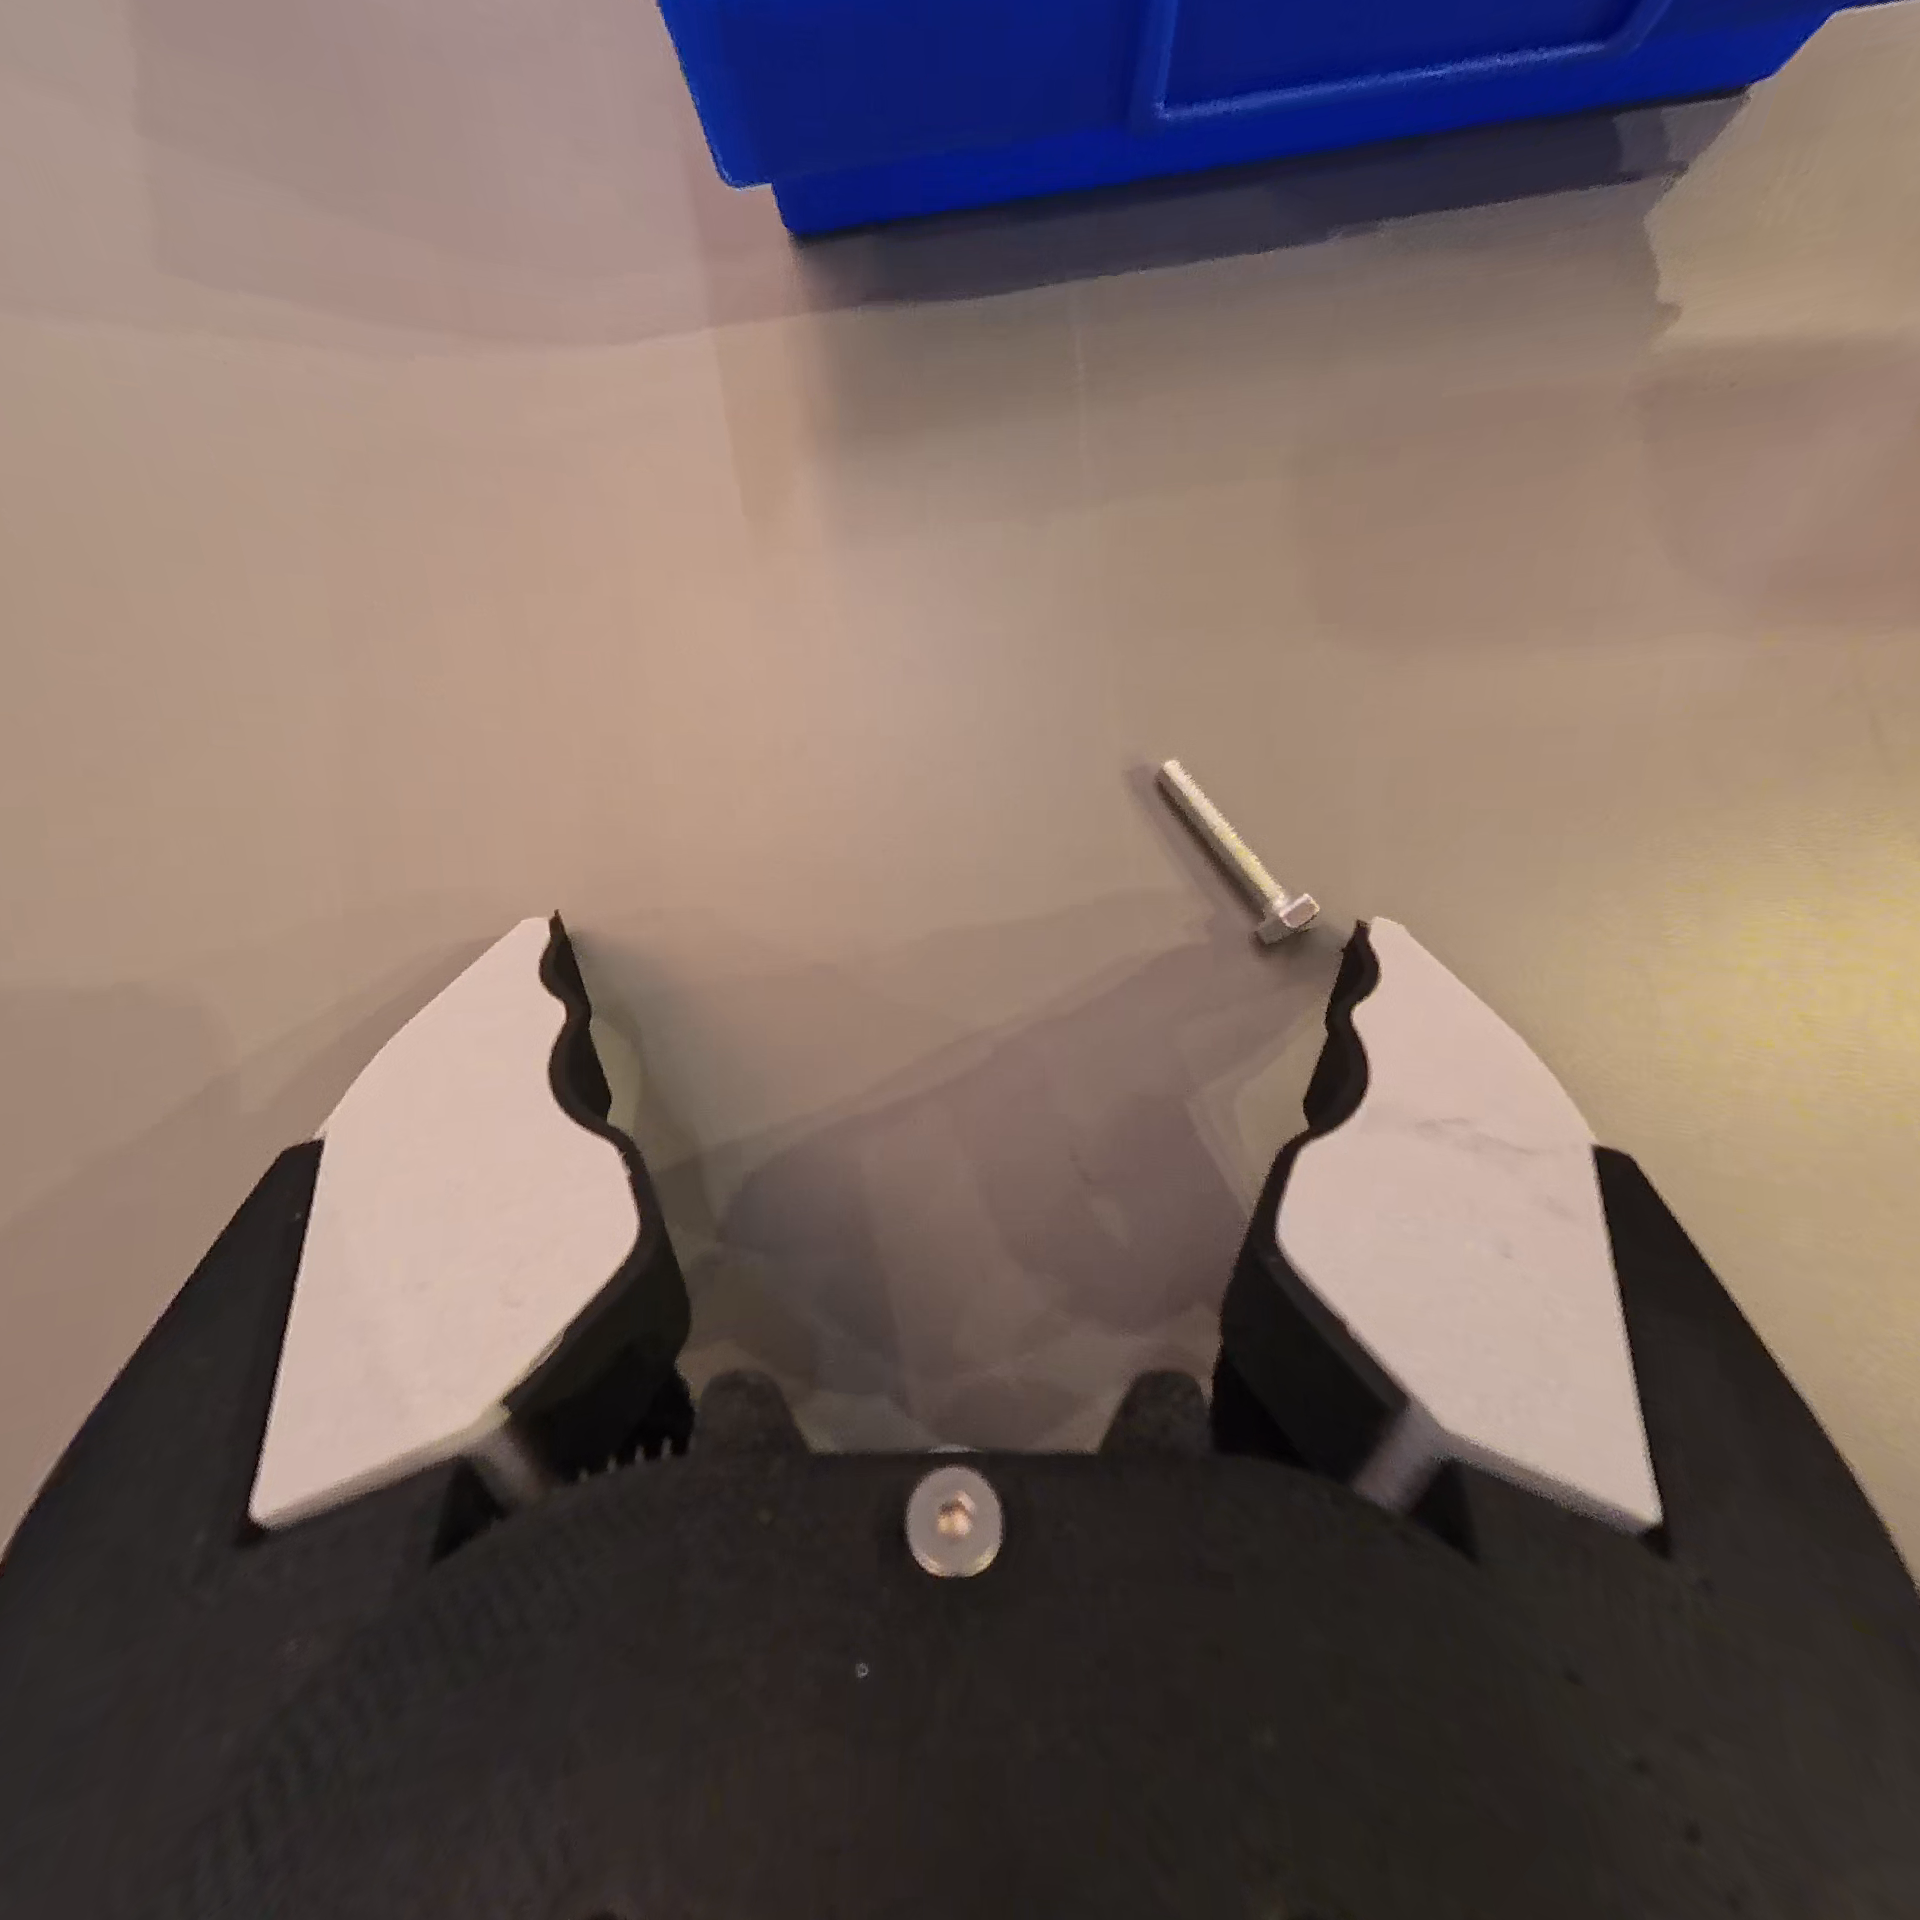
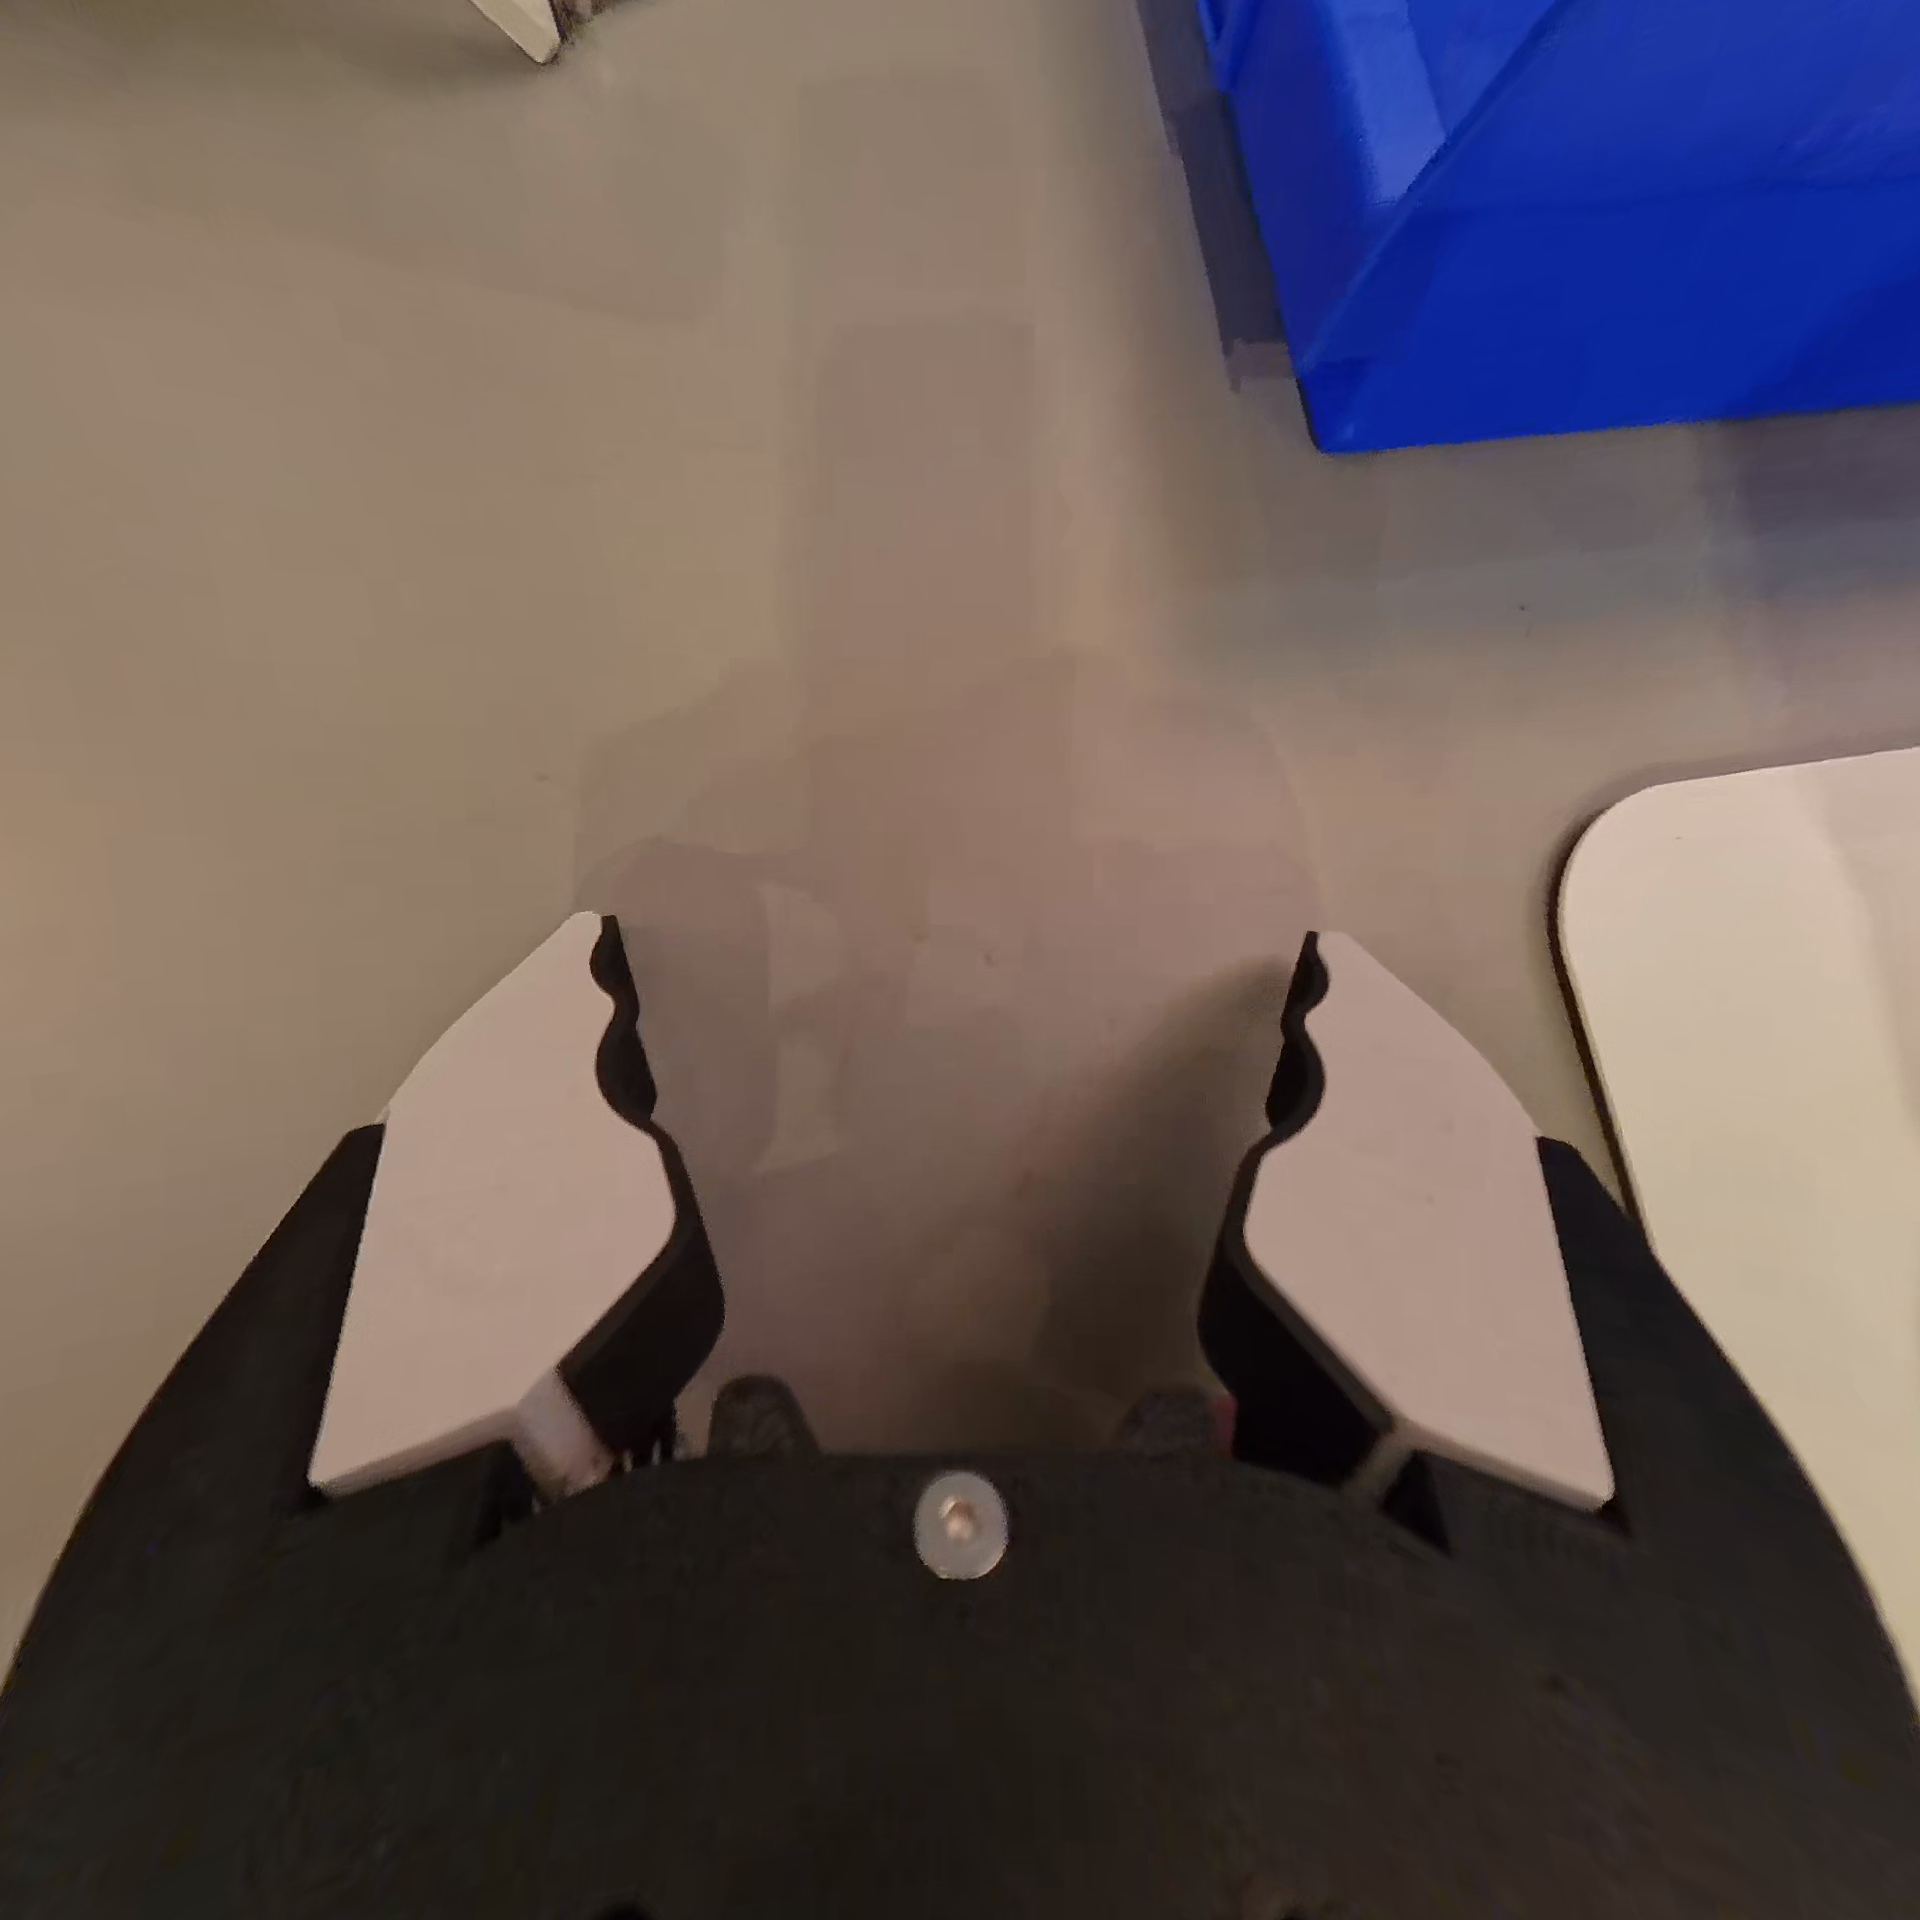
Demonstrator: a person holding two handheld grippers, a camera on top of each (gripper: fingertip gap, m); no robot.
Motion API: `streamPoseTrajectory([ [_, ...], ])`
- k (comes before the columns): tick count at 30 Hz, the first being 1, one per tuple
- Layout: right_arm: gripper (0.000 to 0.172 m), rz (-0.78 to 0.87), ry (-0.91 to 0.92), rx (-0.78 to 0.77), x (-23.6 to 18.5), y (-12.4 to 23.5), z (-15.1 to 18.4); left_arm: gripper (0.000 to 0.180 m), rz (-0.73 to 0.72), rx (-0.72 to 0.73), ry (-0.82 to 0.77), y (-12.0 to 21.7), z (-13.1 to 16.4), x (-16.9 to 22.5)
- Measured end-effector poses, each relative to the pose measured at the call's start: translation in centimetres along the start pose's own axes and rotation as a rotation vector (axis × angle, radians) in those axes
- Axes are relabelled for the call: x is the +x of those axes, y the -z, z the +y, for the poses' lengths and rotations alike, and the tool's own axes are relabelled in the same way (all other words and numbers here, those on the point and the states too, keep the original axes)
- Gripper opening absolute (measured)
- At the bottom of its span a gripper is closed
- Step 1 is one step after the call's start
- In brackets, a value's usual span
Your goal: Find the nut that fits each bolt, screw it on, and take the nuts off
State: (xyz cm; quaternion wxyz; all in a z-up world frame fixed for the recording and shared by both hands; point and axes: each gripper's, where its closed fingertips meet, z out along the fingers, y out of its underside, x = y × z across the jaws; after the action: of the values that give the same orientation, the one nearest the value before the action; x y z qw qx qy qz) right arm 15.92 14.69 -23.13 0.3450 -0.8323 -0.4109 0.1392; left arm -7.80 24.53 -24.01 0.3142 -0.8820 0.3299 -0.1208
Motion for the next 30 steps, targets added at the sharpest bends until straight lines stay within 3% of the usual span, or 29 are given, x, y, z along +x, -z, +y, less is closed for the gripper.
streamPoseTrajectory([
  [15,0.113,-0.049,-0.009,-0.016,-0.2,-0.3,-0.1,0.134,0.004,-0.005,-0.006,-0.2,-0.1,-0.1],
  [27,0.112,0.050,0.035,0.034,-0.2,0.5,-0.2,0.134,0.004,-0.005,-0.005,-0.1,-0.1,0.0],
  [30,0.105,0.089,0.050,0.063,-0.4,1.0,-0.3,0.134,0.004,-0.005,-0.005,-0.2,-0.1,0.0],
])
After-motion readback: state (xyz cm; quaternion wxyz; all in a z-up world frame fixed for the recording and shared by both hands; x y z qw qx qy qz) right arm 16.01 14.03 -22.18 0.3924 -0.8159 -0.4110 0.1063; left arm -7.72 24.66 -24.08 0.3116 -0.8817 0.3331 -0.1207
